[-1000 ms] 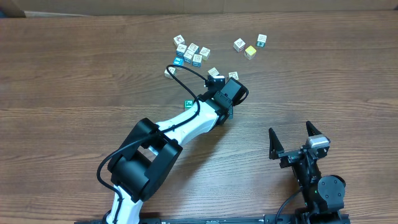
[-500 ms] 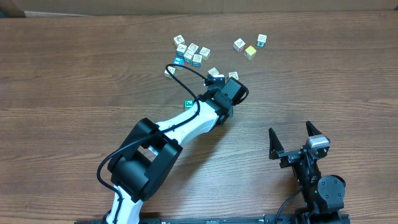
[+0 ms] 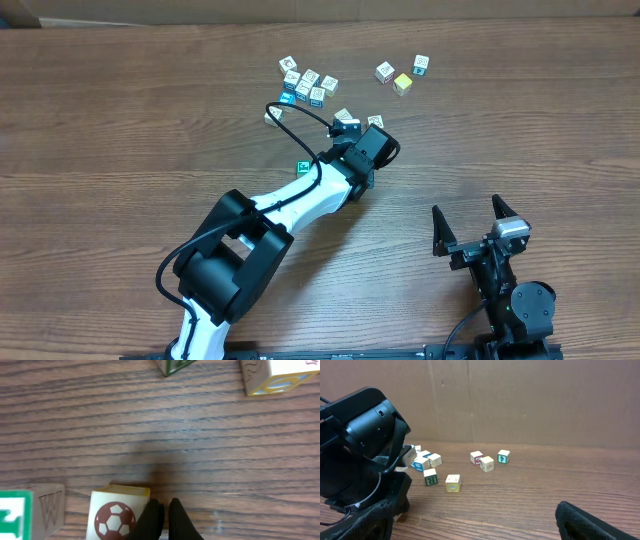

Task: Form a horizontal line
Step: 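Lower the soccer-ball block to the right of the green block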

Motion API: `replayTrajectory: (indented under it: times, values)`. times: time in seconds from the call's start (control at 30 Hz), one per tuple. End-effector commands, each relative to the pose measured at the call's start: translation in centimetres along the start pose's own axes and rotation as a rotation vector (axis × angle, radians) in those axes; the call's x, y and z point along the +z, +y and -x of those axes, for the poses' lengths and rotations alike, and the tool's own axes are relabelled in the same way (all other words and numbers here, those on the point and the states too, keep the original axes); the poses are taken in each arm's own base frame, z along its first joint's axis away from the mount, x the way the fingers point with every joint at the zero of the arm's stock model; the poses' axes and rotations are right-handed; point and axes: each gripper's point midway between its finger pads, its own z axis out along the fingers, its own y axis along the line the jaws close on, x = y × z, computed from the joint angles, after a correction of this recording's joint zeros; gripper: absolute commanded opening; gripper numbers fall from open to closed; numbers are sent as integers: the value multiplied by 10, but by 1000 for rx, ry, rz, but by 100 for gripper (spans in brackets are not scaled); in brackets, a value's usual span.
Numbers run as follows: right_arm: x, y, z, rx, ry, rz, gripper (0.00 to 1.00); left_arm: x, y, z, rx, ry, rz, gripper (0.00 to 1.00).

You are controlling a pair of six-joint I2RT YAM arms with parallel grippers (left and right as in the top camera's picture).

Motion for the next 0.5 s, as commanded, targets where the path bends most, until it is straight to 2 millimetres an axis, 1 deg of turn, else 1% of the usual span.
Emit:
replayTrajectory:
  times: [0.0, 0.47]
  values:
    - [0, -1, -2, -4, -3, -7, 100, -3, 13, 7, -48, -41, 60, 4]
    - [0, -1, -2, -4, -3, -7, 100, -3, 18, 9, -44, -56, 89, 4]
